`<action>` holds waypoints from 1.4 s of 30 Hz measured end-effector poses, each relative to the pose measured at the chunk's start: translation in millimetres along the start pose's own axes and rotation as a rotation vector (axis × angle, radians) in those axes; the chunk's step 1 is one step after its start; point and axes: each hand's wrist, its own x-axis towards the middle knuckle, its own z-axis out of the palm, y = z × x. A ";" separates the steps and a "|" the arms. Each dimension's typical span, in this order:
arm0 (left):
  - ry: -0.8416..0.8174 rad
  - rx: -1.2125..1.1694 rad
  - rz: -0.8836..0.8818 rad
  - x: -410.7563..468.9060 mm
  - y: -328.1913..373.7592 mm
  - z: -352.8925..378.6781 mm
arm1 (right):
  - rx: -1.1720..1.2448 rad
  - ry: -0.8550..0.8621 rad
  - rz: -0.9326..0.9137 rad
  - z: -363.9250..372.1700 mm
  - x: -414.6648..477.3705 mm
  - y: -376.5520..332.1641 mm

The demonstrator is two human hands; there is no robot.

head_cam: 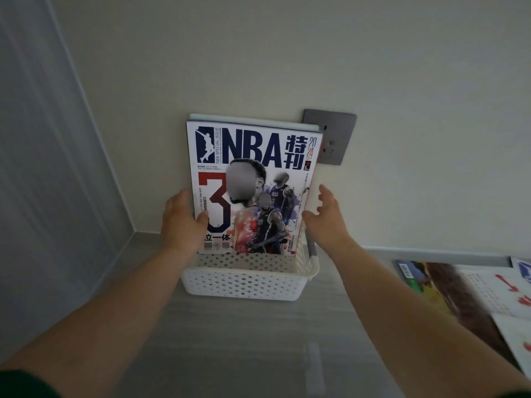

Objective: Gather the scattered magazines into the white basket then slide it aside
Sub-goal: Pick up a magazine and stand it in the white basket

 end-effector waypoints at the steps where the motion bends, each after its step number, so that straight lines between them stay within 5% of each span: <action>1: 0.029 0.002 0.022 -10.0 2.5 -2.1 | -0.013 0.009 0.008 -5.3 -7.3 3.3; 6: -0.059 -0.190 0.043 -72.3 31.6 1.3 | -0.069 0.080 0.013 -46.7 -55.2 34.7; 12: -0.465 -0.166 0.105 -179.2 71.5 35.6 | -0.156 0.157 0.102 -131.4 -128.6 97.1; 20: -0.783 0.008 0.163 -327.1 105.3 106.0 | -0.500 0.265 0.404 -282.6 -252.2 207.7; 26: -0.907 0.183 0.151 -402.7 152.4 153.1 | -0.723 0.141 0.495 -363.7 -304.9 271.8; 36: -0.823 0.254 0.043 -467.2 210.6 212.5 | -0.805 0.018 0.364 -378.0 -335.0 316.8; 42: -0.623 -0.193 -0.456 -472.4 235.2 227.7 | -0.804 0.005 0.362 -379.6 -334.5 323.5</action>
